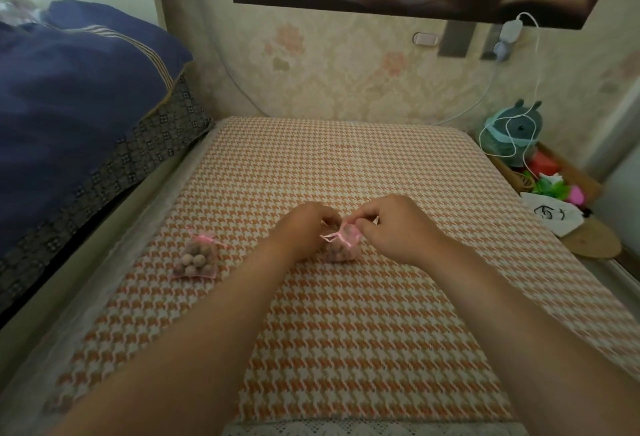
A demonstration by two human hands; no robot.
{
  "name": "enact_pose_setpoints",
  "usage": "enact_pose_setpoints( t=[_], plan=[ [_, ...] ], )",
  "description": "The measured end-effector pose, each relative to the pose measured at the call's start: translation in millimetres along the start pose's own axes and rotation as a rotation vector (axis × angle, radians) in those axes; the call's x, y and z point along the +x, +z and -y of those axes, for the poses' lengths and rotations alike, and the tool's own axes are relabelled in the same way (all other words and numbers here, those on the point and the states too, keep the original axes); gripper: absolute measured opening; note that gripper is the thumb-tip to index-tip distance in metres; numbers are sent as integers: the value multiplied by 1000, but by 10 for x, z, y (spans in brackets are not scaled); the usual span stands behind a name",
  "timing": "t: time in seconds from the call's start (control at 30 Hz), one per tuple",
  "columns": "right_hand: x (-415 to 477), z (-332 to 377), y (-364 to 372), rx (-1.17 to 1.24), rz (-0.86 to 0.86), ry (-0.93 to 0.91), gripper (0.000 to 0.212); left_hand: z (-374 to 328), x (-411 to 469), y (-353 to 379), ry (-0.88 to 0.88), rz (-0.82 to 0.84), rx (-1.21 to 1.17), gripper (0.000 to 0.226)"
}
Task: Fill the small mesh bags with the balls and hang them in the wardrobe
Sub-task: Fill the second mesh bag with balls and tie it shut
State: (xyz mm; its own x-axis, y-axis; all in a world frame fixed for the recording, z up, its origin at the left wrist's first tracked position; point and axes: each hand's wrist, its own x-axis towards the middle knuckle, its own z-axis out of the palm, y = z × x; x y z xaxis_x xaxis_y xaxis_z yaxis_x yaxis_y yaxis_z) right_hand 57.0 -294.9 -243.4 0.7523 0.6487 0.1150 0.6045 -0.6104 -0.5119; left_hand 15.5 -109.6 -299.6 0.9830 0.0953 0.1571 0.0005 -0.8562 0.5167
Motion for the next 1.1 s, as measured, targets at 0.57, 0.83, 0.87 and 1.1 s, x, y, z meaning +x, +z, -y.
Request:
enact_pose_setpoints(
  t=[0.57,0.83,0.87,1.1],
  plan=[
    [-31,27,16,7,2,41,25,-336,-241,-305,-89,-125,-479,10],
    [-91,68,-44,23,16,51,26,-596,-380,-349,-67,-118,-310,8],
    [-105,75,-51,25,22,46,27,-615,-382,-343,-57,-130,-256,5],
    [-112,62,-51,-3,15,30,27,-693,-387,-387,-183,-50,-78,22]
  ],
)
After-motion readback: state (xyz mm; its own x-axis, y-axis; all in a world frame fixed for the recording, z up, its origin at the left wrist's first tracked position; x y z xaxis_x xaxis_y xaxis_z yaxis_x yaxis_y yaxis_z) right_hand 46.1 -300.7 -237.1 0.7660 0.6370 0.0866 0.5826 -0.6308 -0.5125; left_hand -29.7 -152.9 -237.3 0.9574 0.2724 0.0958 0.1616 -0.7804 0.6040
